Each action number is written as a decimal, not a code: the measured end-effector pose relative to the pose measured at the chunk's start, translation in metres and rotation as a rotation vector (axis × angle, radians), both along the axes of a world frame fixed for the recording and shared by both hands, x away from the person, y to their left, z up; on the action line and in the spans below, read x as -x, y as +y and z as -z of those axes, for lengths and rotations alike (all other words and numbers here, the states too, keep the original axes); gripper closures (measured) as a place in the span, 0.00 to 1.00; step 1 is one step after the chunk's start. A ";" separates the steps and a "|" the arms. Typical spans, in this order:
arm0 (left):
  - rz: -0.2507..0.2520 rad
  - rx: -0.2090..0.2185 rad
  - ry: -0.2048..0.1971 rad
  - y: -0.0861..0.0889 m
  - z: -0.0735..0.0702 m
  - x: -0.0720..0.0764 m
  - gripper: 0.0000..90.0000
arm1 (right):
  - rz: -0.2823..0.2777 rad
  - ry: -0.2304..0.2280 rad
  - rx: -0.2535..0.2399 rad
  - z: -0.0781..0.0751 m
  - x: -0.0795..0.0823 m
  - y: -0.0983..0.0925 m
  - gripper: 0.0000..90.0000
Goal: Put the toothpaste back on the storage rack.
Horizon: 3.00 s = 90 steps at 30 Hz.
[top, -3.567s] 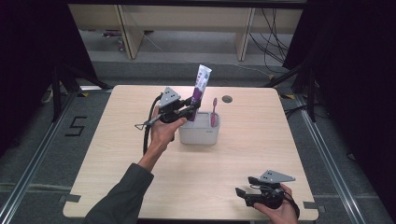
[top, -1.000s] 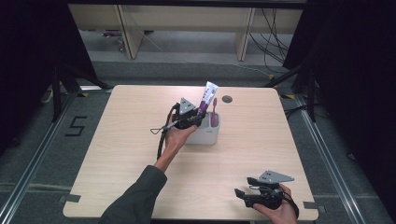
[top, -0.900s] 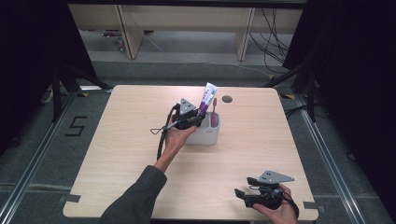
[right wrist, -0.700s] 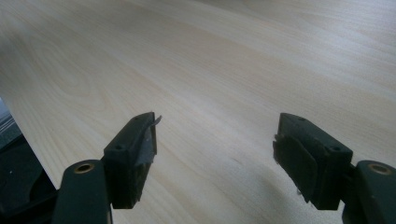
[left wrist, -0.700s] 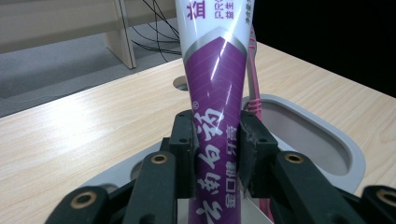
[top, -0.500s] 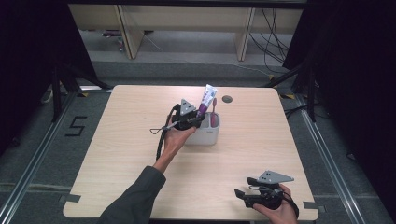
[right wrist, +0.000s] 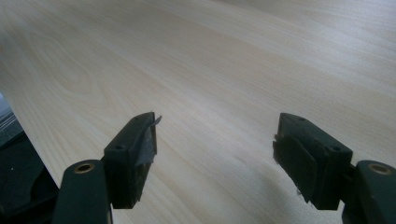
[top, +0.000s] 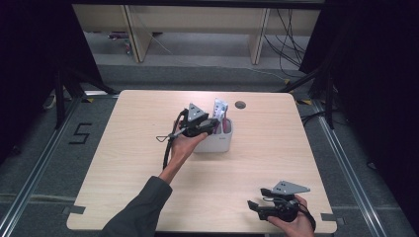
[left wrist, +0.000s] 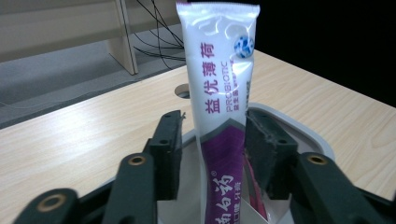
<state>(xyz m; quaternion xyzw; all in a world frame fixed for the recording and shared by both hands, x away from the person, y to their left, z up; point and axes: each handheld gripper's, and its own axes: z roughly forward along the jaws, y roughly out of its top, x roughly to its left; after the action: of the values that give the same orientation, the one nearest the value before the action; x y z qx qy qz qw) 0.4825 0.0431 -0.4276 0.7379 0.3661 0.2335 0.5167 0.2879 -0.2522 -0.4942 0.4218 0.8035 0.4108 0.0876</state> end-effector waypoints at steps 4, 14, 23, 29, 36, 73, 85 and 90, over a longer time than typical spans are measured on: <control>-0.011 0.007 -0.003 0.008 -0.005 0.002 0.58 | -0.006 -0.021 0.003 0.001 -0.002 -0.001 0.34; -0.006 0.026 0.028 0.022 -0.014 0.009 0.50 | -0.001 -0.030 0.001 0.000 -0.002 -0.002 0.34; 0.000 0.053 0.079 0.027 -0.019 0.016 0.41 | 0.000 -0.034 0.003 0.000 -0.002 -0.003 0.34; -0.006 0.055 0.080 0.033 -0.020 0.023 0.37 | 0.008 -0.032 0.003 0.000 -0.002 -0.002 0.34; -0.009 0.030 0.082 0.044 -0.021 0.032 0.36 | 0.003 -0.033 0.006 0.000 -0.002 -0.003 0.34; 0.036 0.087 0.137 0.101 0.005 0.081 0.25 | 0.012 -0.067 0.003 -0.001 -0.005 -0.004 0.34; 0.044 0.053 0.138 0.108 0.017 0.092 0.21 | -0.003 -0.053 -0.006 -0.002 -0.004 -0.004 0.34; 0.055 0.038 0.138 0.112 0.021 0.097 0.21 | 0.007 -0.066 -0.014 -0.001 -0.005 -0.003 0.34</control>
<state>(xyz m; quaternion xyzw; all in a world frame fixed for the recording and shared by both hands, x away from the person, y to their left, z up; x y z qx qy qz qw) 0.3853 0.1547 -0.4486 0.7522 0.3847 0.1606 0.5103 0.2924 -0.2553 -0.4932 0.4114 0.7957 0.4300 0.1127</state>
